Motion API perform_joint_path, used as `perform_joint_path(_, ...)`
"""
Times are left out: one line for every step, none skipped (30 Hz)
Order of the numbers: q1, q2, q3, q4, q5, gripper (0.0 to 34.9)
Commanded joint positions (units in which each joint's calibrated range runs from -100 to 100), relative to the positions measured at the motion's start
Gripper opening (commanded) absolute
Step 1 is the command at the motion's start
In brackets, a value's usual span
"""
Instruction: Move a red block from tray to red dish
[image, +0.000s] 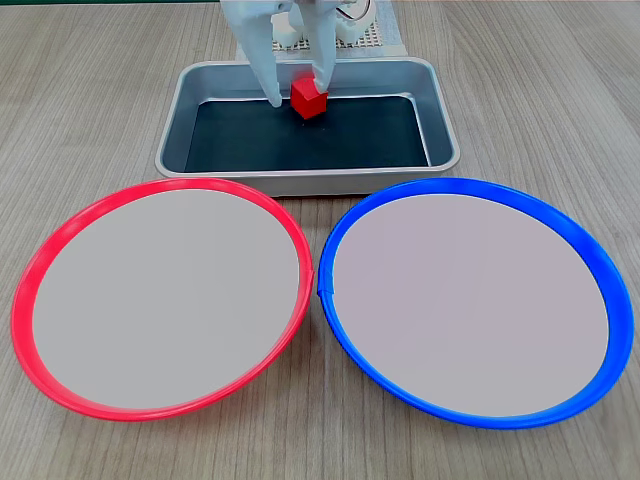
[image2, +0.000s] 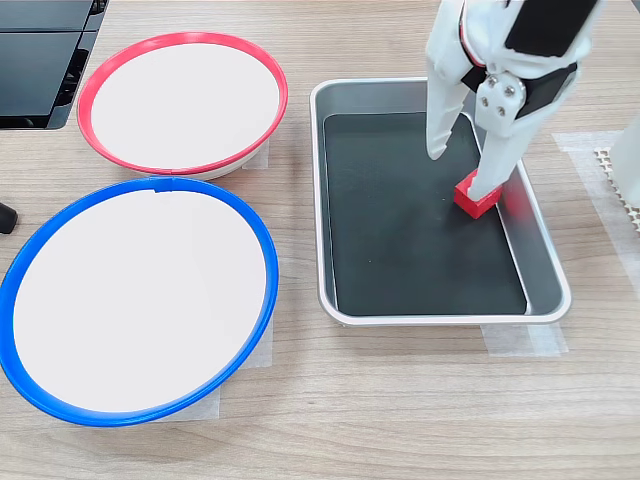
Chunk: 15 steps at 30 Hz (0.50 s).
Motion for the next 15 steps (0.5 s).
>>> perform_joint_path(-0.48, 0.46, 1.32, 2.85, -0.59, 19.1)
perform_joint_path(-0.48, 0.29, 0.23, 4.34, -0.59, 19.2)
perform_joint_path(-0.48, 0.20, -0.68, 5.33, -0.63, 19.2)
perform_joint_path(-0.48, 0.20, -1.77, 6.49, -0.73, 19.2)
perform_joint_path(-0.48, 0.20, -2.32, 7.06, -0.73, 19.2)
perform_joint_path(-0.48, 0.29, -2.86, 7.39, -0.78, 19.2)
perform_joint_path(-0.48, 0.29, -2.86, 7.15, -0.78, 19.1)
perform_joint_path(-0.48, 0.29, -2.68, 6.98, -0.73, 19.0)
perform_joint_path(-0.48, 0.46, -2.04, 6.07, -0.68, 18.6)
perform_joint_path(-0.48, 0.46, -1.68, 5.41, -0.78, 18.6)
perform_joint_path(-0.67, 0.29, -1.22, 4.59, -1.03, 18.6)
perform_joint_path(-0.95, 0.20, -0.95, 3.68, -1.51, 18.6)
perform_joint_path(-1.24, 0.03, -0.86, 3.18, -2.05, 18.7)
perform_joint_path(-1.33, 0.03, -1.04, 3.10, -2.34, 18.9)
perform_joint_path(-1.33, 0.12, -1.04, 2.77, -2.34, 18.9)
